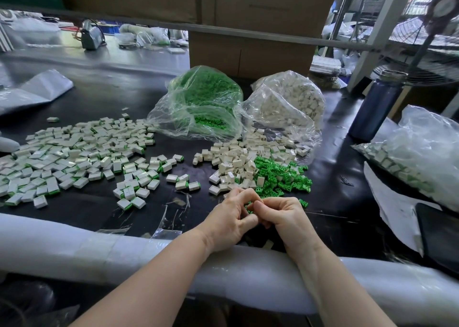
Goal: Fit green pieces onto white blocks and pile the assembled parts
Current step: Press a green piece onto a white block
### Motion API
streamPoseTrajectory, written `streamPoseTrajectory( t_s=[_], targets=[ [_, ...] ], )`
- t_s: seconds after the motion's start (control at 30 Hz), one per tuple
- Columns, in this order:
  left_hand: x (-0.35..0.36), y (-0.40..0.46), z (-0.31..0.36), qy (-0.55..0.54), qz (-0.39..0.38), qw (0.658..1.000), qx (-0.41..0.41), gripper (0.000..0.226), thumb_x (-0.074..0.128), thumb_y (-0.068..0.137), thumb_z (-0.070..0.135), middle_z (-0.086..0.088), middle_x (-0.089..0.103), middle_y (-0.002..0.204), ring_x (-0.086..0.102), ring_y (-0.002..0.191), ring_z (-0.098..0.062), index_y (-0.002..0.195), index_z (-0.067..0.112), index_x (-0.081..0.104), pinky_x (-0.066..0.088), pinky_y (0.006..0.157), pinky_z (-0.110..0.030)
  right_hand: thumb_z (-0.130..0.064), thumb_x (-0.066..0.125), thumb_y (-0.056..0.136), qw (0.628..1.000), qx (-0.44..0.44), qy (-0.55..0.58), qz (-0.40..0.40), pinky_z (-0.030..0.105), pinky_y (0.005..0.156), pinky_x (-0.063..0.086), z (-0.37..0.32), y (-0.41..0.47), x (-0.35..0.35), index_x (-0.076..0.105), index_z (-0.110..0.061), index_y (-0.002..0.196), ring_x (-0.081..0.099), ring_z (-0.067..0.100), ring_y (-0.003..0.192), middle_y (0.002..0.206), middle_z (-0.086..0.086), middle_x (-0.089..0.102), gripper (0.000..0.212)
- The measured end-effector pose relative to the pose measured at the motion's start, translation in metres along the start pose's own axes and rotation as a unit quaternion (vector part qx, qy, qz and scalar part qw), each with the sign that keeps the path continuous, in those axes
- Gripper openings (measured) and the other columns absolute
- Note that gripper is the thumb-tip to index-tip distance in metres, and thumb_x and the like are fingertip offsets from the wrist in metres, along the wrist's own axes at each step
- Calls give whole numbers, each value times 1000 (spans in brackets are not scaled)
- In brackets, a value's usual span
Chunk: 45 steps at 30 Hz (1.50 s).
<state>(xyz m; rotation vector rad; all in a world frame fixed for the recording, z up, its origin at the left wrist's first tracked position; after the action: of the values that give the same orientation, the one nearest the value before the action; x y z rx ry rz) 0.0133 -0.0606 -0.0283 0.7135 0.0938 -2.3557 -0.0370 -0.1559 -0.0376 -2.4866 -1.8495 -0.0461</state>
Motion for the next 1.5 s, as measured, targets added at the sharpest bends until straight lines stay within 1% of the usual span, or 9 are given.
streamPoseTrajectory(
  t_s=[0.2,0.43,0.63,0.8,0.97,1.13,1.3,1.43,1.5],
  targets=[
    [-6,0,-2,-64,38,997,5,8,56,91,11,-5,45,107,56,79,-15,94,18,55,51,78,-22,-33,63,74,1000,-26,-9,7,17,53,45,-2,2,3,75,-11,76,56,11,56,60,5,64,25],
    [-10,1,-9,-41,83,995,-26,6,58,91,18,-3,45,107,51,76,-12,95,15,57,46,68,-14,-5,67,82,994,-64,-47,78,22,55,52,-5,1,-10,69,-11,79,63,12,66,72,1,70,7],
    [-9,1,-7,-10,71,997,-20,7,58,90,18,-3,46,112,50,78,-15,96,13,59,46,74,-17,-5,69,80,987,-72,-111,91,34,59,50,-5,2,-10,66,-14,70,57,17,62,67,10,65,14],
    [-11,1,-10,-1,89,996,-27,12,60,89,23,3,56,91,53,74,-15,96,13,62,45,71,-19,-9,67,82,981,-79,-142,108,41,61,50,-7,1,-11,66,-14,72,54,14,60,65,6,64,12],
    [-27,-4,-21,-50,214,972,-84,4,62,88,16,5,64,80,61,73,-11,89,20,62,54,72,-25,-15,68,83,977,-82,-120,155,20,52,43,-7,0,-20,64,-17,68,48,3,51,51,-10,57,16],
    [-51,-19,-38,-103,390,903,-146,13,59,89,6,1,66,81,65,70,-14,97,16,63,55,65,-25,-13,70,81,976,-71,-108,176,20,50,41,-6,-1,-23,63,-16,63,44,5,49,49,-10,53,20],
    [-65,-26,-46,-46,465,863,-192,22,57,89,7,-10,58,115,56,84,-15,109,11,65,47,84,-26,-12,71,80,973,-68,-109,193,24,54,41,-5,-1,-26,62,-16,60,45,7,50,49,-10,54,22],
    [-65,-26,-48,-8,443,866,-232,39,54,90,5,-13,37,135,50,111,-26,128,-1,52,31,90,-16,-12,71,80,968,-65,-121,211,25,52,41,-4,-1,-29,63,-14,60,45,7,50,50,-9,55,21],
    [-62,-23,-49,21,413,876,-247,42,54,89,5,-13,31,140,44,119,-30,131,-2,48,32,97,-24,-13,72,80,962,-63,-141,225,20,50,40,-3,-2,-31,63,-13,61,43,3,46,47,-10,53,21]
  ],
)
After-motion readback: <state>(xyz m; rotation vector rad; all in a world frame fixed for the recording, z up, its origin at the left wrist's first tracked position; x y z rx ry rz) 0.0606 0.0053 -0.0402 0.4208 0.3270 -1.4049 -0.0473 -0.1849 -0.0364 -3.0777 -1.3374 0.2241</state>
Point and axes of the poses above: each hand's wrist, its own y-axis towards the middle knuckle, its own x-axis out of the palm, z = x × y, the point moved 6 cm from there along y, towards the middle knuckle
